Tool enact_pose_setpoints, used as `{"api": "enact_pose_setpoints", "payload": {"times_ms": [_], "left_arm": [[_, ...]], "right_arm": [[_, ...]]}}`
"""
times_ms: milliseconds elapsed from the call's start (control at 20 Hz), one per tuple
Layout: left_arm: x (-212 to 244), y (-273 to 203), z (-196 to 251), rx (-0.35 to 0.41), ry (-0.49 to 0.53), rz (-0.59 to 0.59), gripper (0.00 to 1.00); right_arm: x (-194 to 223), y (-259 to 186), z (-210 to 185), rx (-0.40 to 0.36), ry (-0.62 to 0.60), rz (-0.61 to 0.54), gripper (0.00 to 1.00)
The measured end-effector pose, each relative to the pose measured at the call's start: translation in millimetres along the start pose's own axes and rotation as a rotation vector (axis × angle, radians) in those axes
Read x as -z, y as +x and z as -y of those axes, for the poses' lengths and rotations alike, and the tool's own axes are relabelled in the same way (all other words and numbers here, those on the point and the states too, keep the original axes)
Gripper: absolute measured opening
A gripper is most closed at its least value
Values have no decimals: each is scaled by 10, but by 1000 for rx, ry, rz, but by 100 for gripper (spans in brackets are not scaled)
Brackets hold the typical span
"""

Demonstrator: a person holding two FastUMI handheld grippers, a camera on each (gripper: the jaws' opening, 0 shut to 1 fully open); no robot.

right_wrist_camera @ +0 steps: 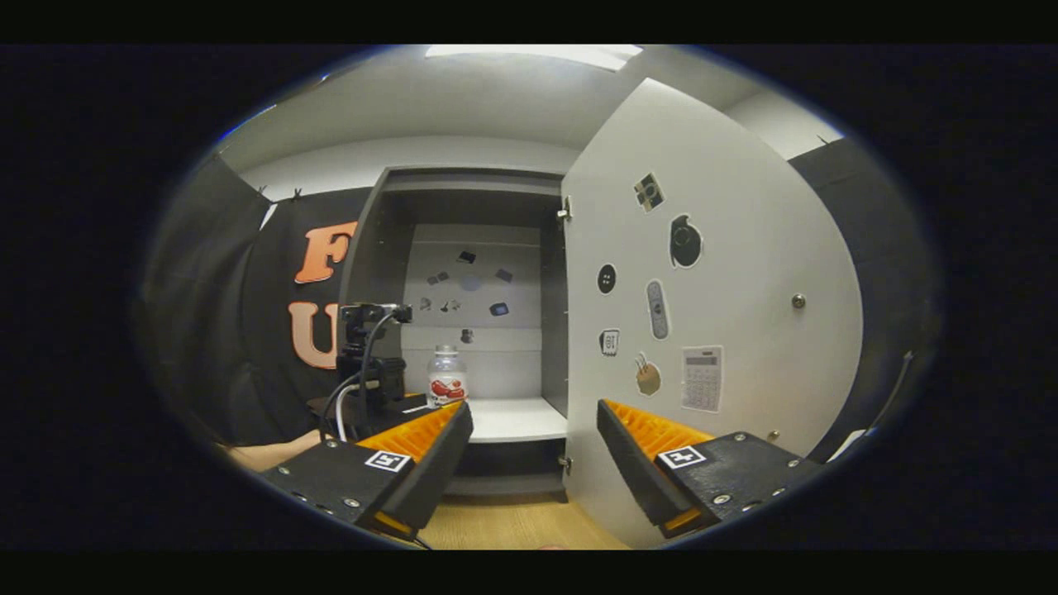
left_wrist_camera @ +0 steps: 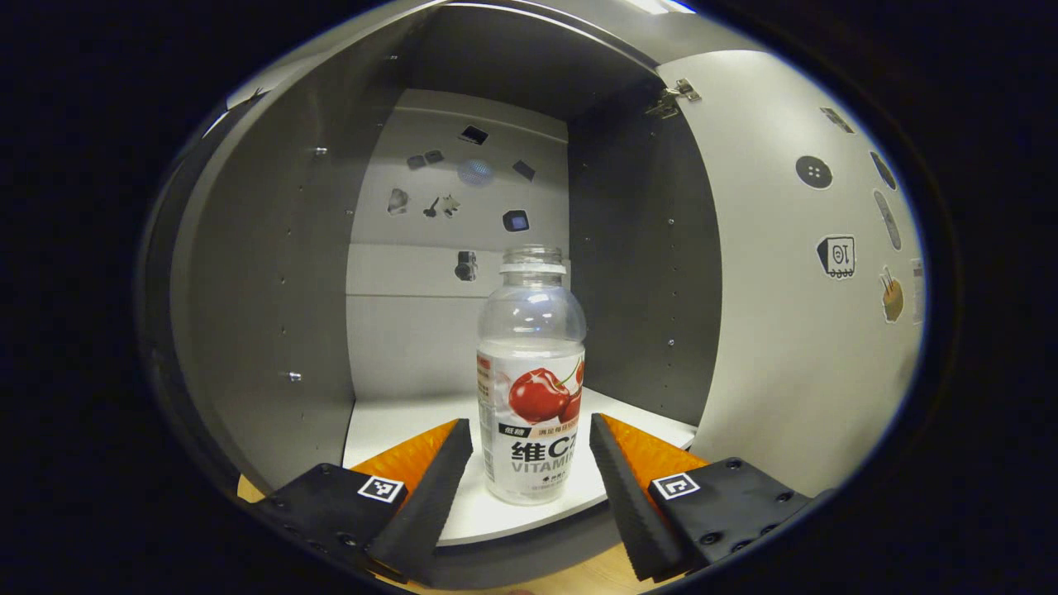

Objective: Open the cabinet door with the right hand, grasp the bottle in the cabinet with the left hand and place it on the coaster, then close the cabinet door with the right hand.

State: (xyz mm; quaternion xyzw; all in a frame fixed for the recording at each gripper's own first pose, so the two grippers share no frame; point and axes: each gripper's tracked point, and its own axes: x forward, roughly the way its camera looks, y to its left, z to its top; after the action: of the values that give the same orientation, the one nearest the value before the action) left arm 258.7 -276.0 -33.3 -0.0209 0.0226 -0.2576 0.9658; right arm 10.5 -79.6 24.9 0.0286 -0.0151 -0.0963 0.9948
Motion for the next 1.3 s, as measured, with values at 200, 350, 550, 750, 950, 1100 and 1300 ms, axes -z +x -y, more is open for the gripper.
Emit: {"api": "enact_pose_setpoints", "payload": {"times_ms": [200, 350, 550, 750, 950, 1100, 1300], "left_arm": [[-9, 162, 24, 17, 11, 15, 94], [-5, 239, 45, 19, 22, 19, 93], [3, 256, 16, 9, 18, 31, 86], [-38, 160, 33, 5, 32, 61, 82], [-154, -153, 75, -25, 48, 113, 81], [-218, -461, 137, -53, 65, 147, 80], [-269, -947, 264, -94, 112, 170, 82]], "right_arm": [[132, 88, -80, 6, -7, -34, 93], [204, 52, -111, 3, -2, -64, 93], [287, 37, -63, 11, -2, -89, 93], [304, 15, 37, 8, 32, -91, 93], [289, -148, 150, -11, 28, -83, 93], [213, -350, 165, -54, 15, -65, 93], [148, -588, 149, -119, -7, -43, 93]]}}
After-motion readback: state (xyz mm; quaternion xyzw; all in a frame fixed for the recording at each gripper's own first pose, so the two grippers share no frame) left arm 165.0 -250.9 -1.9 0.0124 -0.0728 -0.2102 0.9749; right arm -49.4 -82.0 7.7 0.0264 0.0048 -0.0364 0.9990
